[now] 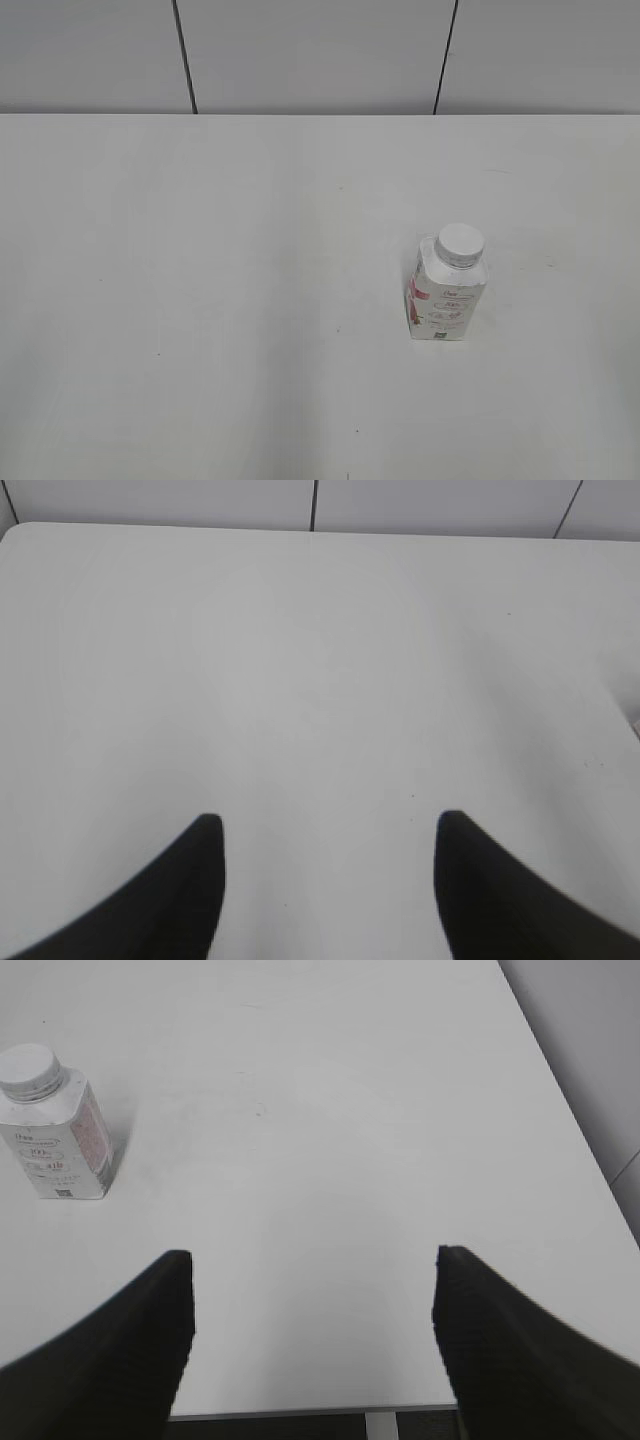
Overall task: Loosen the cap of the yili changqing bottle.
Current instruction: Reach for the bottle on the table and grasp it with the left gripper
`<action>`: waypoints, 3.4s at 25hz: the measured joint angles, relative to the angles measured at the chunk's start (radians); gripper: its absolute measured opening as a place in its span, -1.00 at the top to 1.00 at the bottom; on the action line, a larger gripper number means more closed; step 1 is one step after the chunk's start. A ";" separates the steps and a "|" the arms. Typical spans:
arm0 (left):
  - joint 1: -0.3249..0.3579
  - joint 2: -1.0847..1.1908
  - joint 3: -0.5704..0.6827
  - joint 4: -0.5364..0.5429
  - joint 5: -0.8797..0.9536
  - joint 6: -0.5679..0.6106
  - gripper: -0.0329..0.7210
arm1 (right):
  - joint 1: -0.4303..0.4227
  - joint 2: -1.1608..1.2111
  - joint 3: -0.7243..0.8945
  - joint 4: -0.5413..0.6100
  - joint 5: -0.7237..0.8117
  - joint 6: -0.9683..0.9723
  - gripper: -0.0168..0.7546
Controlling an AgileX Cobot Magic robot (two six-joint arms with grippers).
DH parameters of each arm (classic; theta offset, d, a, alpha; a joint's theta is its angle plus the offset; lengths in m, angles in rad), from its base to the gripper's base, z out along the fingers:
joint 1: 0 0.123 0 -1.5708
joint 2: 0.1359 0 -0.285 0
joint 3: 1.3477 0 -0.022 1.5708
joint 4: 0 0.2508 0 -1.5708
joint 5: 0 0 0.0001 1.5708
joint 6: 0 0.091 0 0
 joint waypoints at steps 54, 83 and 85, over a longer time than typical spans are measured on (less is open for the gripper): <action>0.000 0.456 0.071 0.098 -0.916 0.075 0.05 | 0.000 0.000 0.000 0.000 0.000 0.000 -0.56; 0.000 1.397 0.071 0.102 -1.619 0.075 0.14 | 0.000 0.000 0.000 0.000 0.000 0.000 -0.56; 0.000 1.456 0.071 0.123 -1.709 0.075 0.14 | 0.000 0.000 0.000 0.000 0.000 0.000 -0.56</action>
